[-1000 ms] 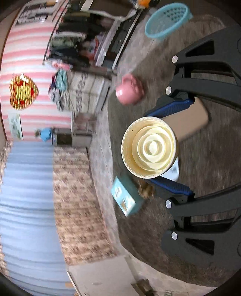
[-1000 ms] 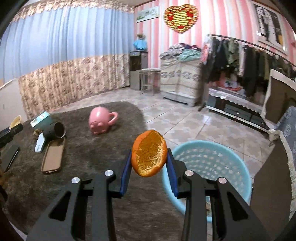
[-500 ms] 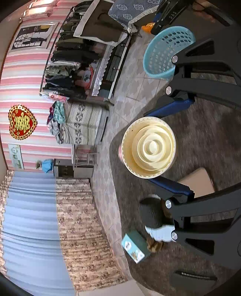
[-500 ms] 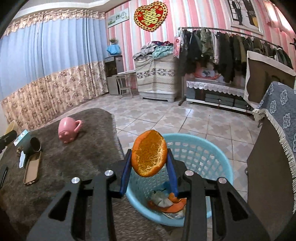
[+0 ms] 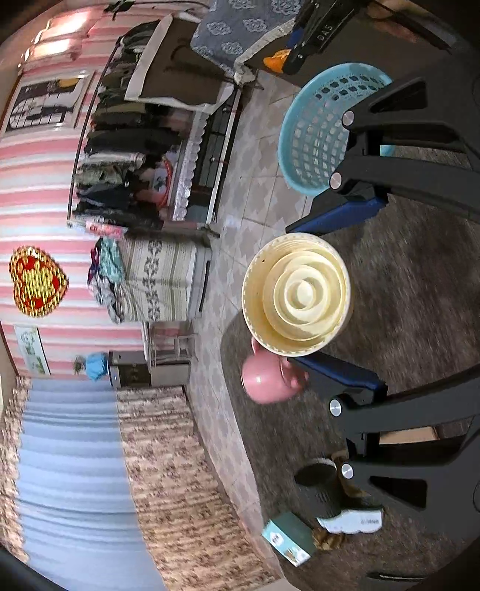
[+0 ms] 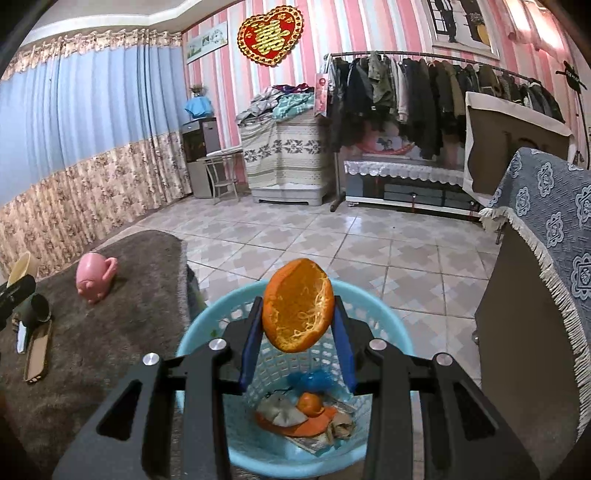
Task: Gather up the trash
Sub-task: 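Open both tools to drop the dish and peel into the basket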
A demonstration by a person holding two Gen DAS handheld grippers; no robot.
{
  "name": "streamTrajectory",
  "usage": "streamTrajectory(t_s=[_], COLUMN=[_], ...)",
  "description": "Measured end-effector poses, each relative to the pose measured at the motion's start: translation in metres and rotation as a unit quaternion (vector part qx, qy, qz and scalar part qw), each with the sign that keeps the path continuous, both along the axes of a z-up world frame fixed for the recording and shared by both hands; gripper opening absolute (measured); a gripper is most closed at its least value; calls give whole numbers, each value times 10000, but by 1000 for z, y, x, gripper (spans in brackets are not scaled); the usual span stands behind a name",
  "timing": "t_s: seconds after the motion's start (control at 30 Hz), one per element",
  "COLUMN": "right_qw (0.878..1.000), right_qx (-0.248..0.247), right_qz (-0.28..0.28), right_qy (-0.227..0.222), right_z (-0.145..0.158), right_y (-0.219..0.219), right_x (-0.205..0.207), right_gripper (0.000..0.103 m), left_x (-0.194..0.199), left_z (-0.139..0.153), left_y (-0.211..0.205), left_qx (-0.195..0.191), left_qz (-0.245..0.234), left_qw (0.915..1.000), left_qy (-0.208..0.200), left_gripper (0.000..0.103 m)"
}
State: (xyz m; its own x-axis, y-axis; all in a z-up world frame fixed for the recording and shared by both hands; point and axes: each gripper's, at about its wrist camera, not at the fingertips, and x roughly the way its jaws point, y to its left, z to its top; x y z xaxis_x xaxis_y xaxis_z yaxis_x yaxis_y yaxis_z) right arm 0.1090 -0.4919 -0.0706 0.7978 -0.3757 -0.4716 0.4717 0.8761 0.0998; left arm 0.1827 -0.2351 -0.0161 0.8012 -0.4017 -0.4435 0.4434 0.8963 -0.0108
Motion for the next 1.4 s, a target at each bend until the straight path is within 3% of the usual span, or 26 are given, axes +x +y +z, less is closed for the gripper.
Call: streamTrajectory(t_s=[0.37, 1.0, 1.07, 1.13, 1.4], right_qw=[9992, 9956, 9957, 9960, 9973], right_qx=[145, 306, 330, 300, 149], right_qz=[-318, -769, -741, -688, -543], right_qy=[169, 442, 447, 490, 469], right_z=[-9, -22, -22, -24, -27], right_y=[-30, -60, -58, -56, -38], right_x=[-12, -19, -17, -14, 3], right_gripper=[36, 36, 36, 36, 38], left_x=[7, 12, 15, 17, 32], left_z=[-17, -69, -68, -67, -55], left_y=[-68, -176, -180, -177, -144], left_qx=[46, 213, 223, 202, 357], left_qz=[-598, -1540, -1531, -1446, -840], left_qw=[9979, 9855, 9857, 9872, 9954], left_qy=[229, 676, 668, 635, 284], left_gripper=[61, 61, 67, 83, 96])
